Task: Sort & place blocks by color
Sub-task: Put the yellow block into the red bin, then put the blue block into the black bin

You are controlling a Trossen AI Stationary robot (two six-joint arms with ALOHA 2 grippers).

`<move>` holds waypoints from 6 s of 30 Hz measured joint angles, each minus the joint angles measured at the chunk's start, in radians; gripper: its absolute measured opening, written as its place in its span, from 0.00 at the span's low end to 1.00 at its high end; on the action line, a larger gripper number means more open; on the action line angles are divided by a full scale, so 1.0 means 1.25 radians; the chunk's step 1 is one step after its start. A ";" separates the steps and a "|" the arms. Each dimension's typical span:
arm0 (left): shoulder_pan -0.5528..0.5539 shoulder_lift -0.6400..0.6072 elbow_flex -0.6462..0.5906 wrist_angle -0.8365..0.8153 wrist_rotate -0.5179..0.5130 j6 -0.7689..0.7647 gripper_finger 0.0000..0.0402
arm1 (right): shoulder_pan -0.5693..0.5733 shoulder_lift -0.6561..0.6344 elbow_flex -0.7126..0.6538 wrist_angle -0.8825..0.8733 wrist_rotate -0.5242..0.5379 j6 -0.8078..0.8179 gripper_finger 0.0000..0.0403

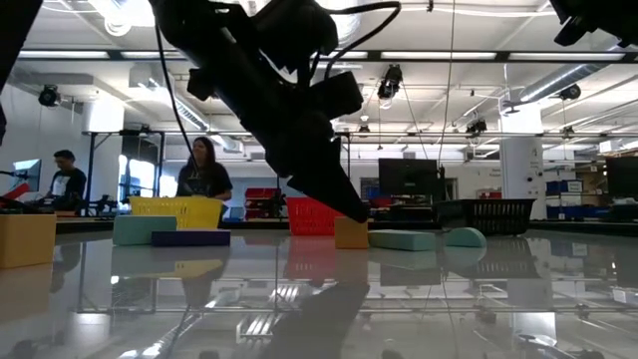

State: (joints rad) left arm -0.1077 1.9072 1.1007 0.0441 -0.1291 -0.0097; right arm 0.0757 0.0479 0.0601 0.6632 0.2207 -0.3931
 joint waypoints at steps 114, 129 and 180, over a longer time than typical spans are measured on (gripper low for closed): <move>-0.006 -0.627 -0.389 0.261 -0.096 0.083 0.54 | 0.000 0.227 -0.001 0.101 0.013 0.196 0.10; -0.003 -0.653 -0.429 0.299 -0.132 0.124 0.54 | 0.011 0.501 0.278 -0.494 0.076 0.474 0.10; -0.002 -0.651 -0.431 0.314 -0.140 0.118 0.54 | 0.166 1.134 0.543 -0.796 0.132 0.804 0.67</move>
State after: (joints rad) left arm -0.1104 1.0930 0.5622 0.4370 -0.3044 0.1383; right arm 0.2836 1.4658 0.7389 -0.3313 0.3855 0.6114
